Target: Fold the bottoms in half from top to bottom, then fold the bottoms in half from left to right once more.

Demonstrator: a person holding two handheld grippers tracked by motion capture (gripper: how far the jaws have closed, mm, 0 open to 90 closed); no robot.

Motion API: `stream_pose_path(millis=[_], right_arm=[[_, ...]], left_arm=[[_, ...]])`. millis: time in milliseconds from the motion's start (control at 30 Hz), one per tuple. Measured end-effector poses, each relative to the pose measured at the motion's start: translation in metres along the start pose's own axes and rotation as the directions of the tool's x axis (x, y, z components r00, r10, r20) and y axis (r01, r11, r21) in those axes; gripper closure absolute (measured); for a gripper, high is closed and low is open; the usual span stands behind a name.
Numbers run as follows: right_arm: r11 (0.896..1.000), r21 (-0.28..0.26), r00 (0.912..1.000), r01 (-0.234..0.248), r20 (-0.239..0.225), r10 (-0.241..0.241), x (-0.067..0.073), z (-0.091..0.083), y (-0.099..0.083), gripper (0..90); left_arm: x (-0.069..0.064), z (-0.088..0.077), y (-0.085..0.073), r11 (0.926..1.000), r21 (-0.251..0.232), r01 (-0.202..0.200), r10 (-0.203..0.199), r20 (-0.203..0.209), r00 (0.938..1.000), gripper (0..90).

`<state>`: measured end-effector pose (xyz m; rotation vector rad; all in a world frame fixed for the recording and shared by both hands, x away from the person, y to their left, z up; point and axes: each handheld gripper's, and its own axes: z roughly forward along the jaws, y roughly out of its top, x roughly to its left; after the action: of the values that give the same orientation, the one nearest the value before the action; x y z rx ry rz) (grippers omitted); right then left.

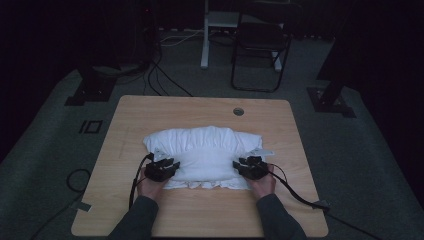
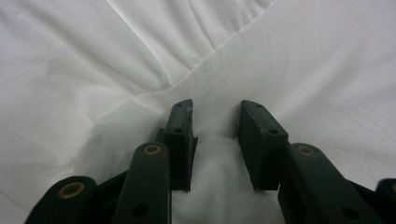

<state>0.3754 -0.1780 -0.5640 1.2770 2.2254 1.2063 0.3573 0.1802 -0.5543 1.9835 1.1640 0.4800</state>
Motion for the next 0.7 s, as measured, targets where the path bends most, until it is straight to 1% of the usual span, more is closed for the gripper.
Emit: stream_pose_path(millis=[67,267,333,367,433,467,500,533,567,600,633,667,700], right_arm=[[1.0,-0.003,1.0,0.006,0.005,-0.006,0.002,0.001,0.0,63.1],[1.0,-0.005,1.0,0.002,0.0,-0.002,0.001,0.001,0.0,63.0],[1.0,-0.008,1.0,0.002,-0.001,-0.002,0.001,0.001,-0.001,63.0],[1.0,-0.008,1.0,0.001,-0.002,-0.001,0.001,0.001,-0.001,63.0],[1.0,-0.01,1.0,-0.002,-0.006,0.002,0.0,0.001,-0.001,63.0],[1.0,-0.012,1.0,-0.003,-0.007,0.003,0.0,0.001,-0.001,63.0],[1.0,-0.014,1.0,-0.003,-0.007,0.003,0.0,0.001,-0.001,63.0],[1.0,-0.015,1.0,-0.003,-0.008,0.003,0.0,0.001,-0.002,63.0],[1.0,-0.016,1.0,-0.005,-0.008,0.005,0.0,0.001,-0.002,63.0],[1.0,-0.018,1.0,-0.005,-0.007,0.005,0.0,0.001,-0.002,63.0],[1.0,-0.019,1.0,-0.006,-0.007,0.006,0.0,0.001,-0.002,63.0],[1.0,-0.021,1.0,-0.005,-0.006,0.005,0.0,0.001,-0.003,63.0],[1.0,-0.021,1.0,-0.005,-0.005,0.005,0.0,0.001,-0.003,63.0]], left_arm=[[0.001,-0.001,0.0,1.0,0.001,0.004,-0.004,0.001,1.0,65.6],[0.0,-0.002,0.0,0.9998,0.0,0.022,-0.022,-0.002,0.9998,65.4],[0.001,-0.006,0.003,0.9986,-0.008,0.053,-0.053,0.016,0.9985,62.1],[0.002,-0.011,0.004,0.9984,-0.02,0.052,-0.052,0.022,0.9984,58.8],[0.006,-0.022,0.008,0.9968,-0.054,0.06,-0.06,0.001,0.9982,51.9],[0.01,-0.027,0.01,0.9947,-0.072,0.073,-0.074,-0.015,0.9971,48.7],[0.015,-0.032,0.011,0.9926,-0.087,0.085,-0.089,-0.045,0.995,45.2],[0.023,-0.036,0.012,0.9904,-0.094,0.101,-0.11,-0.091,0.9898,41.7],[0.029,-0.038,0.013,0.9888,-0.096,0.114,-0.125,-0.109,0.9862,37.9],[0.036,-0.039,0.012,0.9887,-0.088,0.122,-0.133,-0.131,0.9825,35.9],[0.041,-0.039,0.011,0.9889,-0.079,0.126,-0.137,-0.16,0.9775,33.6],[0.045,-0.038,0.01,0.9887,-0.065,0.135,-0.144,-0.169,0.9751,31.6],[0.049,-0.036,0.008,0.9871,-0.054,0.151,-0.158,-0.164,0.9738,29.4]])
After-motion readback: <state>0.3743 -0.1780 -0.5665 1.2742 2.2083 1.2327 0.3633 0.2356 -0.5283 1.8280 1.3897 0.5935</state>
